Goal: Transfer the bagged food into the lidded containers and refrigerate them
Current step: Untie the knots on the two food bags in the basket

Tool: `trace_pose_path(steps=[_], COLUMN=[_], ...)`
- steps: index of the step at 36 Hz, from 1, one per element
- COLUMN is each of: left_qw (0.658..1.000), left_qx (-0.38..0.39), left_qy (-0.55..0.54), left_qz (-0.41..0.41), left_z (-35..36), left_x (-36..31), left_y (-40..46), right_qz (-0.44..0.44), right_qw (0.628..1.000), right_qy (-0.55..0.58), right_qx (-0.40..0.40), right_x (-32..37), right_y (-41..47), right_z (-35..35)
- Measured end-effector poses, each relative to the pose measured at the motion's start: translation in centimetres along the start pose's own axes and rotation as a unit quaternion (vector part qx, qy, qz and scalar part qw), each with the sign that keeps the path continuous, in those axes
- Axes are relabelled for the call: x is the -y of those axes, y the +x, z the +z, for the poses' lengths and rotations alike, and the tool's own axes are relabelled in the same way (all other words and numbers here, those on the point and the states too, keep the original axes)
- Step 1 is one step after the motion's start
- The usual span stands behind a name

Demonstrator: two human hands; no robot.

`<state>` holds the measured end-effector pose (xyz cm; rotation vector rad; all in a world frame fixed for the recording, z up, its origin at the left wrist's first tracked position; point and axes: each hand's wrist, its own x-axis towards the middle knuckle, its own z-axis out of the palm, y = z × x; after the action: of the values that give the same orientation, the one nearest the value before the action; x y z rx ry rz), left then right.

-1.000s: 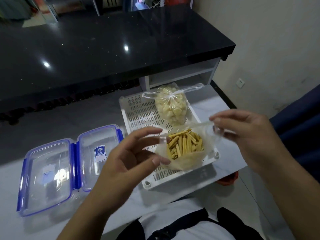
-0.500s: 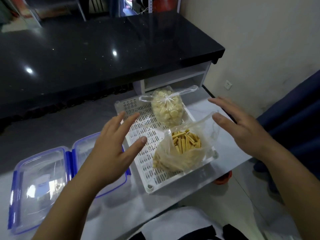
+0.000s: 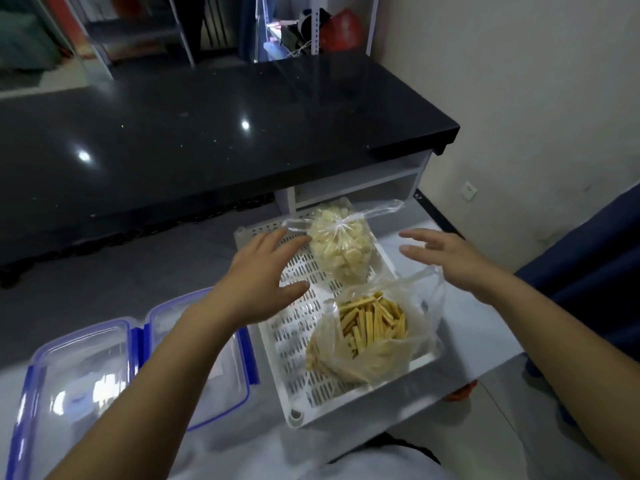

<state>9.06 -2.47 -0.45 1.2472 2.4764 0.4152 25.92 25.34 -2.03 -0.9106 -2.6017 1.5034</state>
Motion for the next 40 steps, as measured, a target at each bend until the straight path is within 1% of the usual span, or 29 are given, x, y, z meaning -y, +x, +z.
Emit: trace_pose_path(steps=[2, 4, 9, 12, 16, 20, 23, 25, 29, 32, 35, 38, 40], left_qw=[1.0, 1.0, 0.999, 0.998, 0.996, 0.994, 0.995, 0.994, 0.991, 0.983, 0.969, 0.971, 0.976], left_qx=[0.02, 0.024, 0.034, 0.039, 0.074, 0.086, 0.07, 0.057, 0.044, 0.033, 0.025, 0.051, 0.048], left_qy=[0.011, 0.008, 0.034, 0.044, 0.04, 0.014, -0.02, -0.033, -0.051, -0.1, -0.171, -0.155, -0.13], left_qz=[0.014, 0.017, 0.008, -0.005, -0.037, -0.066, -0.074, -0.085, -0.119, -0.15, -0.176, -0.175, -0.17], left_z=[-0.3, -0.4, -0.6, -0.4, 0.5, 1.2, 1.2, 1.1, 0.5, 0.1, 0.3, 1.1, 1.7], left_x=[-0.6, -1.3, -2.6, -3.4, -4.1, -3.9, -3.4, -2.9, -1.6, -1.0, -0.8, -0.5, -0.2], left_y=[1.9, 4.0, 9.5, 12.8, 16.2, 17.7, 17.7, 17.3, 15.5, 13.4, 10.6, 8.0, 6.7], right_qz=[-0.028, -0.07, -0.139, -0.171, -0.216, -0.232, -0.247, -0.261, -0.291, -0.302, -0.304, -0.292, -0.282], right_qw=[0.998, 0.99, 0.964, 0.957, 0.94, 0.927, 0.922, 0.918, 0.915, 0.91, 0.904, 0.914, 0.922], right_qy=[-0.06, -0.12, -0.218, -0.229, -0.264, -0.294, -0.298, -0.298, -0.275, -0.262, -0.274, -0.256, -0.231], right_qx=[0.018, 0.036, 0.064, 0.048, 0.021, -0.011, -0.028, -0.017, 0.051, 0.114, 0.12, 0.118, 0.131], right_x=[-0.5, -0.8, -1.6, -2.0, -2.6, -2.9, -2.7, -2.7, -2.7, -2.2, -1.5, -0.6, -0.1], right_y=[1.3, 2.4, 4.8, 5.7, 7.0, 8.2, 8.9, 9.4, 10.9, 12.2, 13.0, 13.2, 12.9], right_z=[0.2, 0.4, 1.0, 1.9, 3.7, 5.2, 5.6, 5.4, 4.4, 3.6, 3.2, 3.2, 3.3])
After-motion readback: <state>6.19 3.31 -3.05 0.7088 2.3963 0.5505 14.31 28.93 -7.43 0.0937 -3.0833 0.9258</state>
